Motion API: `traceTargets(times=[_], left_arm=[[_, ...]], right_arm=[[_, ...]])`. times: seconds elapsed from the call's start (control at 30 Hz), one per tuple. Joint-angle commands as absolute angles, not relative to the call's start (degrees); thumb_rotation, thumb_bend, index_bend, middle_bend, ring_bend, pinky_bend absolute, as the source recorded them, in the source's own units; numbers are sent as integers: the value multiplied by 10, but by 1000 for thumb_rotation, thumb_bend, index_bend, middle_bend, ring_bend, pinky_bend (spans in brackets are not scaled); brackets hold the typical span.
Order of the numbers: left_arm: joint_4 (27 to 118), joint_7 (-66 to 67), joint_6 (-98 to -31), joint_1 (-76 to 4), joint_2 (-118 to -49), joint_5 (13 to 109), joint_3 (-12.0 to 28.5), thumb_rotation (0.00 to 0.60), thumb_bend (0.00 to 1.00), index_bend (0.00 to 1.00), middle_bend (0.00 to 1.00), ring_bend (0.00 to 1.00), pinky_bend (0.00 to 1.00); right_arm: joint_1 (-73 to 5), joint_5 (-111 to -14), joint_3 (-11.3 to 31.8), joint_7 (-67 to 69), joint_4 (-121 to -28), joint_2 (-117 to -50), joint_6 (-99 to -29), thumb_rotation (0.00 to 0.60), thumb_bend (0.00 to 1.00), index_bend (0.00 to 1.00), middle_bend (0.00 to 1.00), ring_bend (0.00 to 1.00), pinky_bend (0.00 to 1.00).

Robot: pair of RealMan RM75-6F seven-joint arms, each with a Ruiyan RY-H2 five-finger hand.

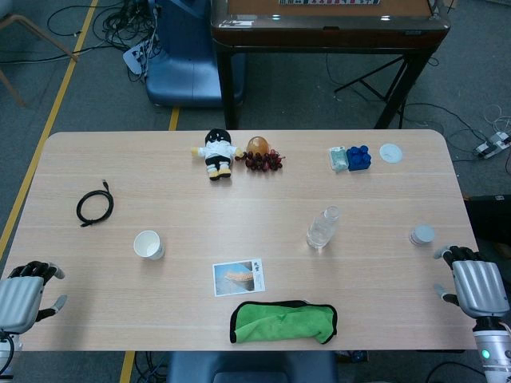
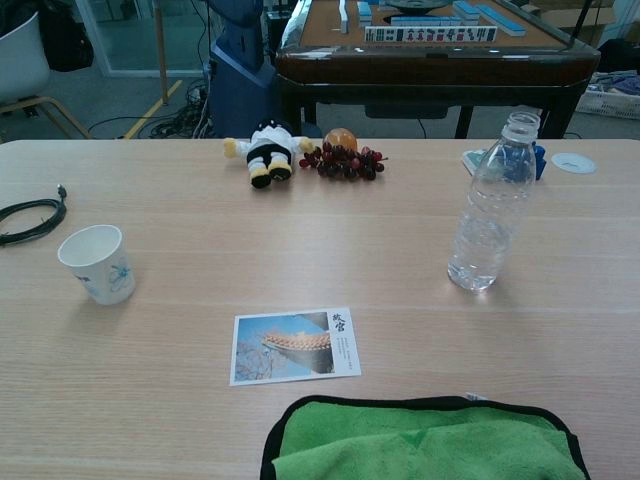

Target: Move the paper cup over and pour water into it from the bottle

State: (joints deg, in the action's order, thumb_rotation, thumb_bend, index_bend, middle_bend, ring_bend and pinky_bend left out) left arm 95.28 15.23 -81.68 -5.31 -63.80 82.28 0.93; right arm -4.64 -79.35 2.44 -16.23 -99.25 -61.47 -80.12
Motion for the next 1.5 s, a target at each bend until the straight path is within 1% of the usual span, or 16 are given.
traceTargets(times=[0.03,0.17,0.37,0.43,0.5,0.6,0.7,0.8,1.0,1.23,1.5], left_arm=[[950,154,-815,-54,-640,823,8,600,222,445,367,251,275],[952,146,-808,-54,-639,822,5,600,222,436,381,265,291],[952,141,-796,-60,-636,821,3,600,224,345,368,272,367],[956,144,-784,-63,-637,814,2,600,272,331,332,272,401],[958,155,-774,-66,-639,803,3,600,364,304,287,263,420],[960,187,-755,-74,-647,777,6,600,449,249,219,217,420],[961,216,-734,-85,-653,751,11,600,483,206,165,172,398],[963,240,-717,-97,-657,727,17,600,501,182,136,148,359],[954,269,-691,-118,-673,679,30,600,570,172,114,131,328],[927,285,-653,-143,-696,650,29,600,574,159,100,119,318],[921,299,-638,-162,-709,629,31,600,574,149,91,111,313]], right_arm=[[-47,-792,25,-160,-993,-614,-801,600,151,398,316,287,384],[-49,-788,27,-156,-991,-614,-795,600,152,398,316,287,384],[-49,-792,26,-152,-993,-612,-796,600,152,398,316,288,384],[-49,-792,26,-150,-994,-611,-798,600,152,398,316,288,384],[-48,-794,25,-150,-997,-609,-800,600,152,398,316,288,384],[-46,-801,24,-148,-1001,-607,-804,600,151,398,316,287,384],[-44,-809,22,-143,-1006,-602,-809,600,152,398,316,287,384],[-41,-815,21,-139,-1010,-598,-816,600,152,398,316,288,384],[-33,-820,18,-130,-1016,-589,-827,600,152,398,316,287,384],[-22,-824,17,-120,-1023,-579,-842,600,152,398,316,287,384],[-17,-826,19,-109,-1026,-572,-849,600,152,398,316,288,384]])
